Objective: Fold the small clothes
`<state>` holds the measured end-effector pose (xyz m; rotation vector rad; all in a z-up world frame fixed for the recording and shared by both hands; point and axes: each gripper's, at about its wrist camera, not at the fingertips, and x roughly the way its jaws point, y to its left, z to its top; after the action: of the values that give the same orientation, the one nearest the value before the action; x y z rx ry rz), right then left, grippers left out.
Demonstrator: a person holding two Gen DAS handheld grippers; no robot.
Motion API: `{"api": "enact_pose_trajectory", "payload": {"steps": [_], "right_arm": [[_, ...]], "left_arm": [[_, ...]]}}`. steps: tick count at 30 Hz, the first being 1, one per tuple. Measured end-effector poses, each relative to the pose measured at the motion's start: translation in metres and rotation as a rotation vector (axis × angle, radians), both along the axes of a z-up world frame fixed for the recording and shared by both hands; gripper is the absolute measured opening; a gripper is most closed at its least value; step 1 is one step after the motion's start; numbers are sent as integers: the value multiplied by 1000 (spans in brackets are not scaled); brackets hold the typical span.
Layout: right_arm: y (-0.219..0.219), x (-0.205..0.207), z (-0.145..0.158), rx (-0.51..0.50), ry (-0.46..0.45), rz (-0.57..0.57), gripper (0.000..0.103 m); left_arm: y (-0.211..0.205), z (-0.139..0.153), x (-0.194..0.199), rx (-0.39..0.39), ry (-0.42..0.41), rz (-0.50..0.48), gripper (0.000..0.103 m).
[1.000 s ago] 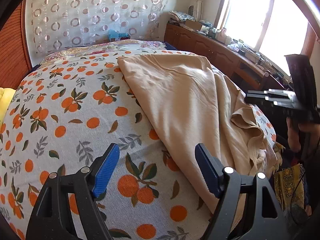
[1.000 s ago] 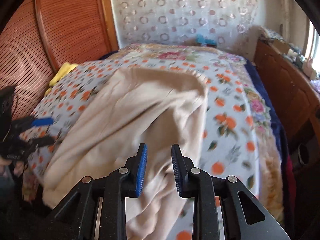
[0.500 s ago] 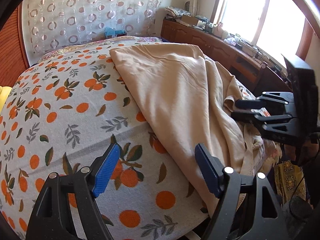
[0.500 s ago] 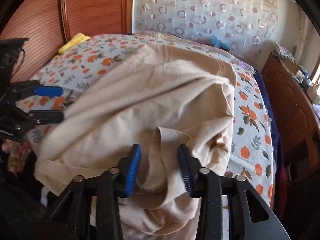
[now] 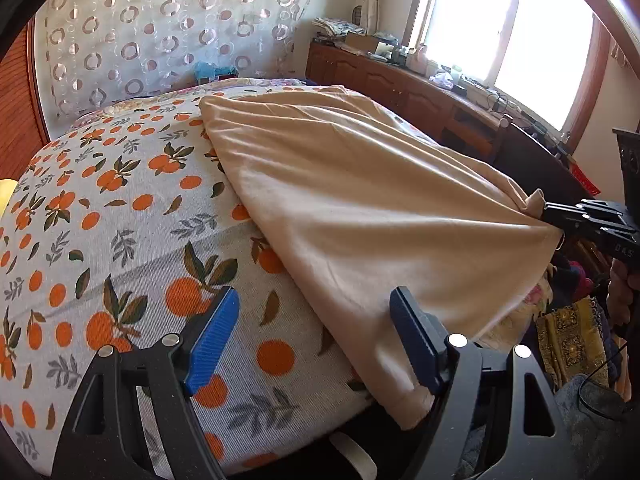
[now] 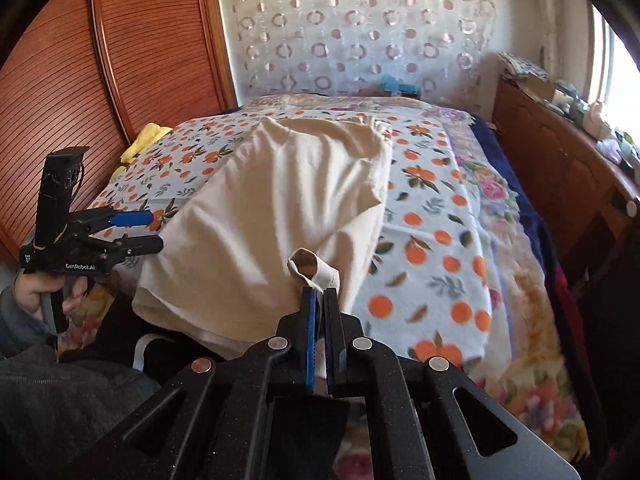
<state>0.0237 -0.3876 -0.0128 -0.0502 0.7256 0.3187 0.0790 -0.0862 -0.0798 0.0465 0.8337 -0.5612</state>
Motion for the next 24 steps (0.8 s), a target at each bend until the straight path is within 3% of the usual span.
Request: {"api": "enact_pose_trajectory", "payload": {"steps": [3, 6, 10, 14, 20, 24], "right_arm": [[1, -6, -9, 43, 65, 16, 3], [10, -9, -22, 13, 110, 38, 3], [12, -1, -30, -43, 105, -21, 3], [9, 3, -25, -18, 95, -55, 10], [7, -1, -21, -7, 49, -65, 16], [5, 4, -23, 6, 32, -62, 16]], "left_arm": [[0, 1, -6, 2, 0, 0, 78], [2, -1, -8, 5, 13, 9, 78], [5, -10, -20, 9, 35, 0, 78], [15, -13, -33, 7, 41, 13, 78], [21, -10, -50, -14, 63, -35, 47], [7, -11, -58, -11, 79, -104, 36]]}}
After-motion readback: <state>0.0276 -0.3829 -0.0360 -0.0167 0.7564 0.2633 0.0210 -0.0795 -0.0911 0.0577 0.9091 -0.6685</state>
